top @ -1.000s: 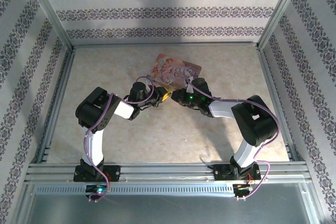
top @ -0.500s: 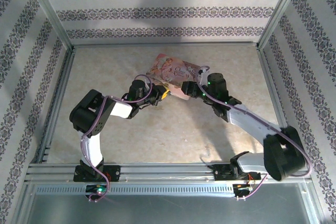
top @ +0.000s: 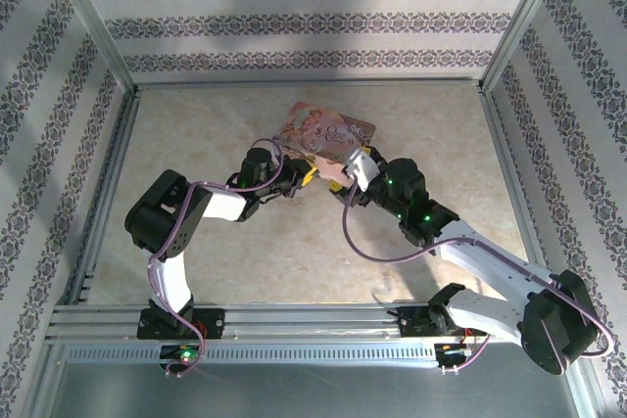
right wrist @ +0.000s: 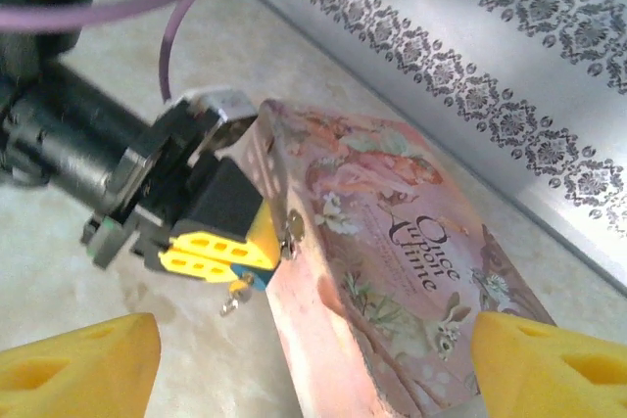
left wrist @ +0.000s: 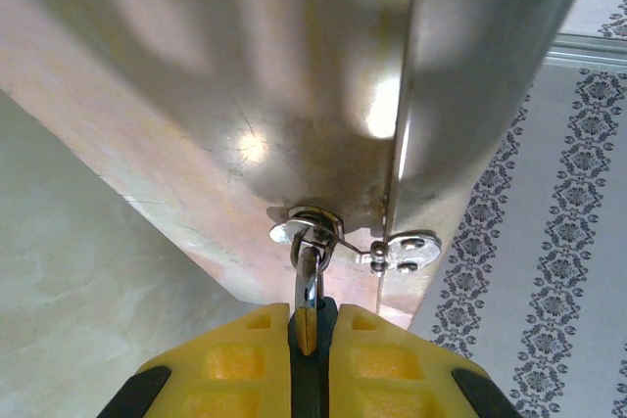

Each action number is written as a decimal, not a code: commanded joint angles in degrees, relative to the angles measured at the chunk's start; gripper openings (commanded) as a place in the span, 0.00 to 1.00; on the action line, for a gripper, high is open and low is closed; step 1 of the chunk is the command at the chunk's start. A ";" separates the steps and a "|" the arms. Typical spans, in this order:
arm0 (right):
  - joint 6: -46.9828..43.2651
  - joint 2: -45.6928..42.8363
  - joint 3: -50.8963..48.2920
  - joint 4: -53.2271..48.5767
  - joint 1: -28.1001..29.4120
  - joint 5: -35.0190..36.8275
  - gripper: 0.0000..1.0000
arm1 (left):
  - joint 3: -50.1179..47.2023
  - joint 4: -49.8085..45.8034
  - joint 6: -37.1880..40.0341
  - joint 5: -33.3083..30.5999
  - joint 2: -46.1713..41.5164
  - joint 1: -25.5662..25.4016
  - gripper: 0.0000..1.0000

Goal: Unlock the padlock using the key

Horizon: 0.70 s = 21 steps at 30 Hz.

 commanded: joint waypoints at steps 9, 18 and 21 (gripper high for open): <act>-24.41 6.13 0.85 -0.36 3.08 5.15 0.93 | 0.24 0.04 -0.71 -0.60 -5.19 -1.39 0.09; -22.89 13.29 3.42 1.00 4.10 3.49 0.85 | 0.41 -0.31 -1.58 -1.00 -6.00 -1.65 0.09; -21.48 15.83 4.52 2.04 4.08 2.31 0.78 | 0.57 -0.44 -1.67 -1.20 -6.30 -1.82 0.09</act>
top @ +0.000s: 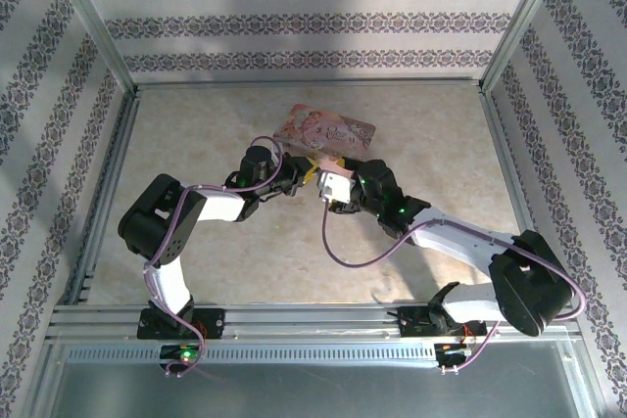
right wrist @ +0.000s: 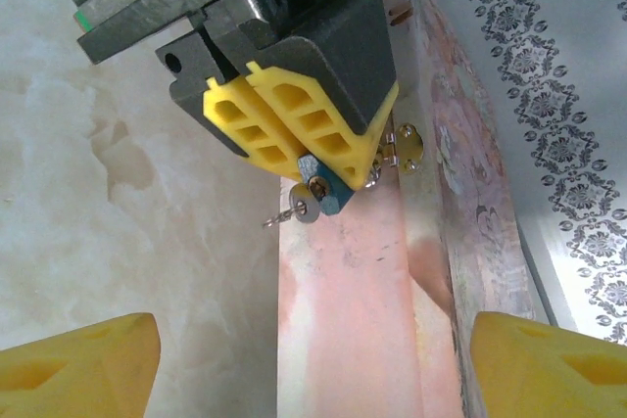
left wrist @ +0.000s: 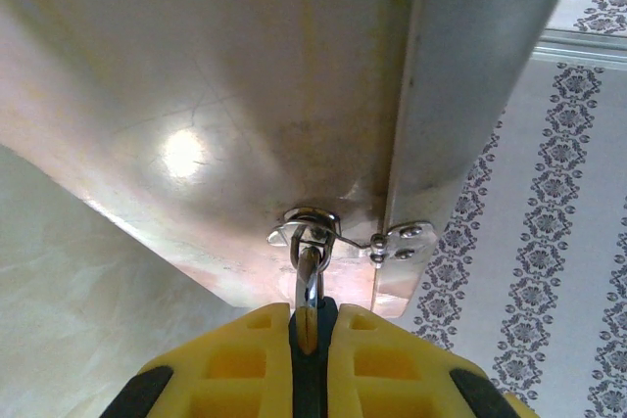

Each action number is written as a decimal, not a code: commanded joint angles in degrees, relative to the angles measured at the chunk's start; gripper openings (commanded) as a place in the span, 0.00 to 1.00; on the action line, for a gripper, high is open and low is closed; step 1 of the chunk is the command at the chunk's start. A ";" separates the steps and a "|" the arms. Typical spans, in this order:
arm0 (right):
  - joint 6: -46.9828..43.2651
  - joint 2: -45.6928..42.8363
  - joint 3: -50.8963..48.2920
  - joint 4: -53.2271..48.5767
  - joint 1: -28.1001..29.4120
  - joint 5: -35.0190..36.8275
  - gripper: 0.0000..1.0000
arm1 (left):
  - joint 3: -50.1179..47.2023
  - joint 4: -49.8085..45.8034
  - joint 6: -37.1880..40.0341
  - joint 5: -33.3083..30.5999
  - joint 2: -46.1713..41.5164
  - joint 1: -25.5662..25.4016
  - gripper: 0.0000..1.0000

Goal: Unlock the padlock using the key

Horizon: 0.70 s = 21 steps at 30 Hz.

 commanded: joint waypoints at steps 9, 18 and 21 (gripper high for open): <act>3.63 7.49 4.18 5.58 1.00 -1.89 0.65 | 0.21 1.24 -0.73 -1.26 -3.57 -1.22 0.09; 4.42 10.28 4.81 7.53 1.55 -0.43 0.49 | 0.28 1.08 -0.77 -1.17 -3.73 -1.30 0.09; 4.66 10.70 4.79 7.97 1.63 -0.24 0.45 | 0.20 0.99 -0.79 -1.24 -3.75 -1.30 0.09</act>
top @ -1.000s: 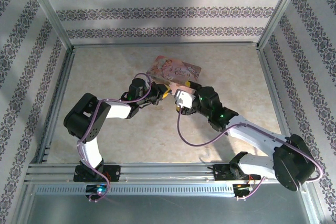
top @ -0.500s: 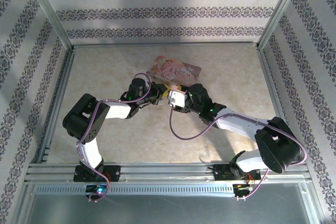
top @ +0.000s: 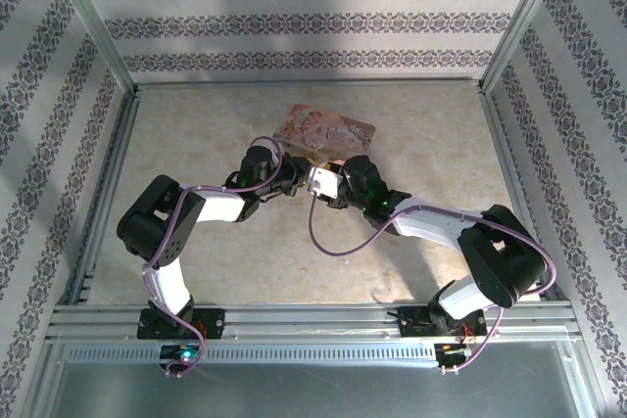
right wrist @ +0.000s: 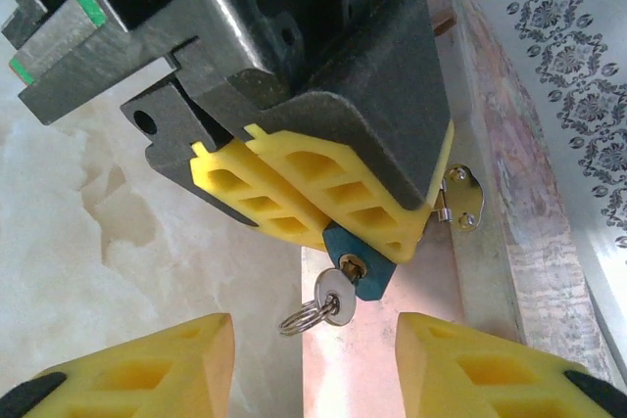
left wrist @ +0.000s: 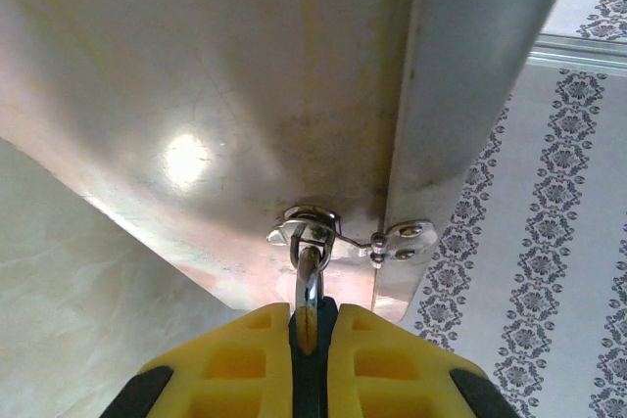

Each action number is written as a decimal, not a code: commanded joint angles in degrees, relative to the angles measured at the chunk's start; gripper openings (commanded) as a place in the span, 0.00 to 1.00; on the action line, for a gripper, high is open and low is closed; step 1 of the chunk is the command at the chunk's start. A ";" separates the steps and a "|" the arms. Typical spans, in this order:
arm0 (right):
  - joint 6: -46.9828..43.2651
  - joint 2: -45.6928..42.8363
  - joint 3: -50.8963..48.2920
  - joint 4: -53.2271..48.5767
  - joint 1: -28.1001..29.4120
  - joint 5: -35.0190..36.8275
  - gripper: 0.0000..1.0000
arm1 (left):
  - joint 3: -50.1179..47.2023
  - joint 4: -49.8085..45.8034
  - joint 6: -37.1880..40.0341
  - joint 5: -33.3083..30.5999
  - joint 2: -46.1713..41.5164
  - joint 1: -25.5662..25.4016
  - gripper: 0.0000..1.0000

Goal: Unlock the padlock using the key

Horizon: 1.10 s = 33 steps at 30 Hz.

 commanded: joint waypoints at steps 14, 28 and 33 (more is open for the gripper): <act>0.97 1.87 1.50 3.27 1.50 1.89 0.26 | 0.29 1.87 -0.47 -0.27 -3.40 -0.95 0.08; 1.45 2.85 2.03 4.15 2.02 2.57 0.17 | 0.30 1.83 -0.53 -0.17 -3.56 -1.12 0.08; 1.62 3.39 2.40 4.31 2.29 3.07 0.11 | 0.30 1.91 -0.52 -0.19 -3.46 -1.21 0.08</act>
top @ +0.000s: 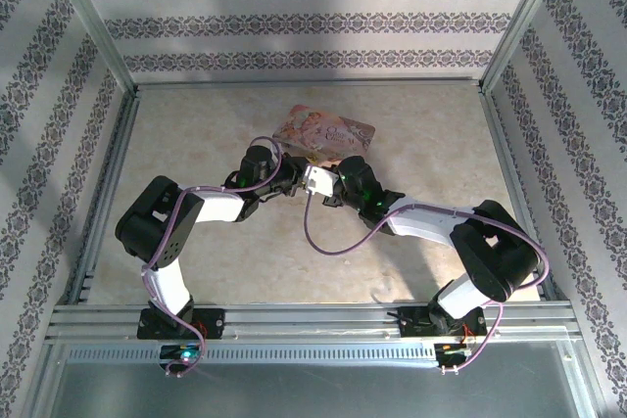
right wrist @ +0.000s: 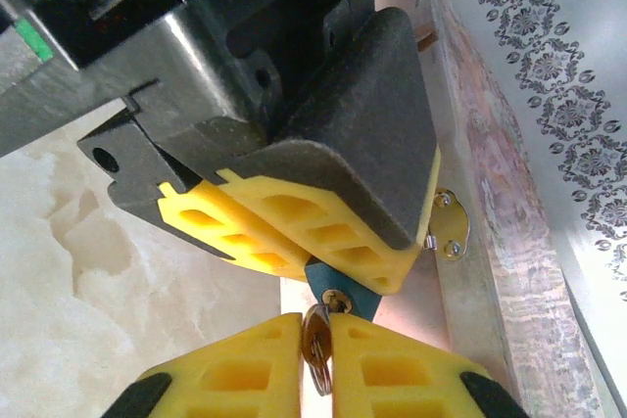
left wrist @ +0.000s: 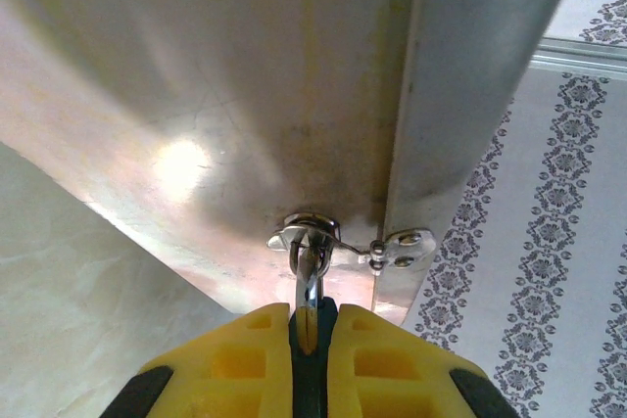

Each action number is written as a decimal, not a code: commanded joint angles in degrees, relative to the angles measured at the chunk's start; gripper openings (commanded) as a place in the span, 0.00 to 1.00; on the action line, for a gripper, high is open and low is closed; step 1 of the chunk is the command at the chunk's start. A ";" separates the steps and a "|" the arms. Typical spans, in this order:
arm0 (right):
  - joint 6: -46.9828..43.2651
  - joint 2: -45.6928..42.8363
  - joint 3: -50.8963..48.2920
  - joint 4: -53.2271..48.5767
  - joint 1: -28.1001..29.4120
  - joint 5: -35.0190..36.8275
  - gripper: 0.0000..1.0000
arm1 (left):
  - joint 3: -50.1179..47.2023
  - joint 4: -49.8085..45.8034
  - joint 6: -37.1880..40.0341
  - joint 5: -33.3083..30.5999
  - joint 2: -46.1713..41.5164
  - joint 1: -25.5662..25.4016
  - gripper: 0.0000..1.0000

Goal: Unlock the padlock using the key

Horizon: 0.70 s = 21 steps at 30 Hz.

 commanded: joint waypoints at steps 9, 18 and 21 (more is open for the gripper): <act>1.48 1.21 1.38 1.32 0.97 0.61 0.01 | 0.25 3.13 -0.45 0.17 -2.90 -1.21 0.08; 5.15 0.78 1.38 1.77 1.05 1.11 0.00 | 0.13 3.14 -0.42 0.03 -2.76 -1.30 0.08; 9.16 0.16 1.38 1.82 1.05 0.80 0.00 | 0.18 2.50 0.29 0.18 -2.89 -1.30 0.08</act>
